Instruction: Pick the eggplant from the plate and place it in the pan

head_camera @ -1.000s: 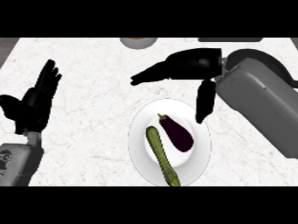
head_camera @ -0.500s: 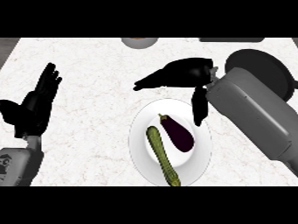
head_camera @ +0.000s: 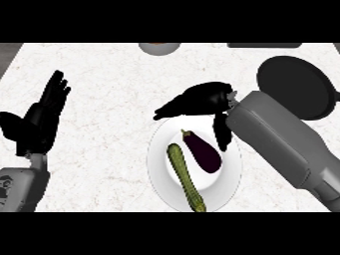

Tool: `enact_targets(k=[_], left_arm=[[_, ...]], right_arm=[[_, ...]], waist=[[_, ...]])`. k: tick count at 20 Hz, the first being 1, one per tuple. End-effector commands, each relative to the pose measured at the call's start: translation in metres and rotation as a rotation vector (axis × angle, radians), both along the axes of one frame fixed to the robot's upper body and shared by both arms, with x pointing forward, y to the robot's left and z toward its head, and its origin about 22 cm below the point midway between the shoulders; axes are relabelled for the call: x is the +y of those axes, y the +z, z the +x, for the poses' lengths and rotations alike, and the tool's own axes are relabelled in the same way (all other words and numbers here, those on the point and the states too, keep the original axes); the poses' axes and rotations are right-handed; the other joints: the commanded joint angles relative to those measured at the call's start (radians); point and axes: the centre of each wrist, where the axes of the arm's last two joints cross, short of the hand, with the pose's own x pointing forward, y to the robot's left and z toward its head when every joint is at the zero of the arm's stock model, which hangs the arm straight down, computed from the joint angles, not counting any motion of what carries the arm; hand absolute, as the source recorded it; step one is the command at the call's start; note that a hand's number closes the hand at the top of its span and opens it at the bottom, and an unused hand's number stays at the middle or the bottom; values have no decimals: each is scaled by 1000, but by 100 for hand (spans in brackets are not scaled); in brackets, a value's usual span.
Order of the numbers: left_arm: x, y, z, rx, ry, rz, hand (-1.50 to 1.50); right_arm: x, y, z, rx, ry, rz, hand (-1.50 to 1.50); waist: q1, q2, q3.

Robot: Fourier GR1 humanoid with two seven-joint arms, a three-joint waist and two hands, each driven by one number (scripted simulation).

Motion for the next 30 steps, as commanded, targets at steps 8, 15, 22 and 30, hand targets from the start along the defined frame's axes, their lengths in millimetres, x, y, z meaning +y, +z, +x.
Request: enact_targets(k=[8,15,22,30], left_arm=[[7,1,-10,10,5,9,0],[-7,15,0,-11,11,14,0],[-7,3,5,-18,8,-6,0],[-13,2,8,2,5,9,0]], right_arm=[[-7,-26,-17,-37,104,-100,-150],[14,-28,-15,-141,118,-219,-150],[28,-38,-13,-102,117,-259,-150],[33,-68,-20,-161,145,-315,-150]], waist=[[-4,-3,0],[-2,-1,0],[-2,0,0],[-2,-1,0]])
